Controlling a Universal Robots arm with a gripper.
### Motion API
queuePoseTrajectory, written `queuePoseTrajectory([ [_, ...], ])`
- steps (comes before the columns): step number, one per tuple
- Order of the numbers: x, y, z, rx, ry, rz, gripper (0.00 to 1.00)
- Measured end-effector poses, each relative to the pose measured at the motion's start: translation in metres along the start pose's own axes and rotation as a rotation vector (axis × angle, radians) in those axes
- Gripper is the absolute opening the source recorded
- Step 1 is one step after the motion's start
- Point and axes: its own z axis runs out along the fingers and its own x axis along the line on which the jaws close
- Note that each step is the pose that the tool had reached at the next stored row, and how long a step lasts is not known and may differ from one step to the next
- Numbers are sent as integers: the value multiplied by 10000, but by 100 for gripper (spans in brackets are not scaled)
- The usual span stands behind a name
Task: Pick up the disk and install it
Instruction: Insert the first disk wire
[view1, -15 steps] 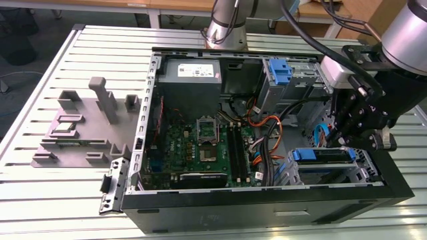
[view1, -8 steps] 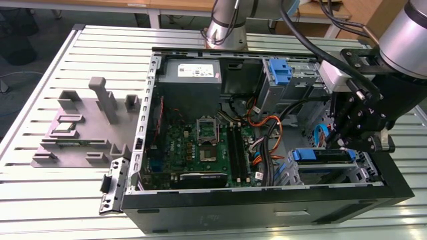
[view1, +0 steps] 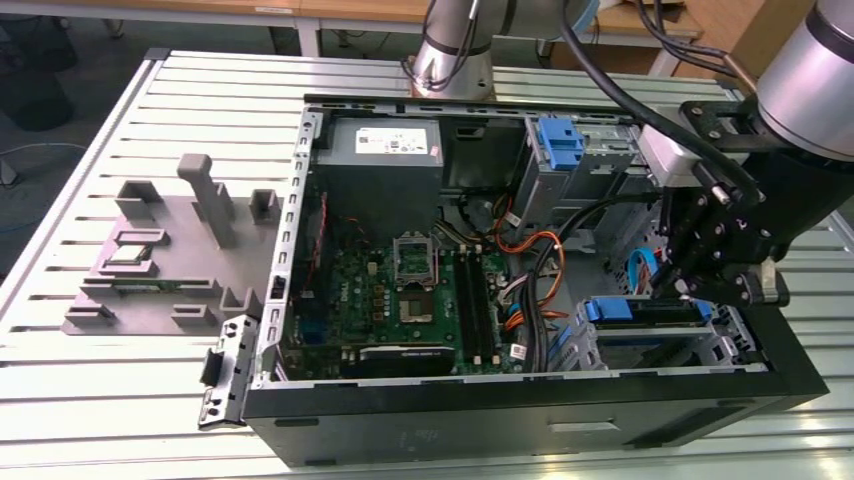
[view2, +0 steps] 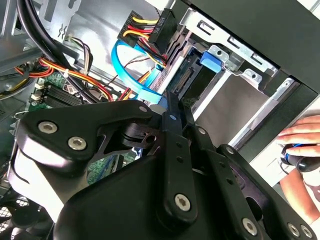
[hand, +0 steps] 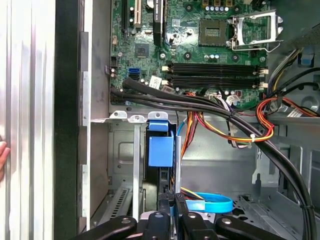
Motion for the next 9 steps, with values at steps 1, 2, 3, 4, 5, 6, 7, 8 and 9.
queuePoseTrajectory([
  [1, 0, 0, 5, 0, 0, -1, 16],
  [2, 1, 0, 10, 1, 1, -2, 16],
  [3, 2, 0, 14, 2, 2, -4, 16],
  [4, 2, 0, 15, 3, 4, -4, 16],
  [5, 2, 0, 15, 3, 5, -5, 16],
  [6, 4, 0, 17, 3, 4, -5, 16],
  [7, 4, 0, 22, 3, 1, -5, 16],
  [8, 5, 1, 27, 4, 0, -5, 16],
  [9, 5, 1, 29, 4, 2, -5, 16],
])
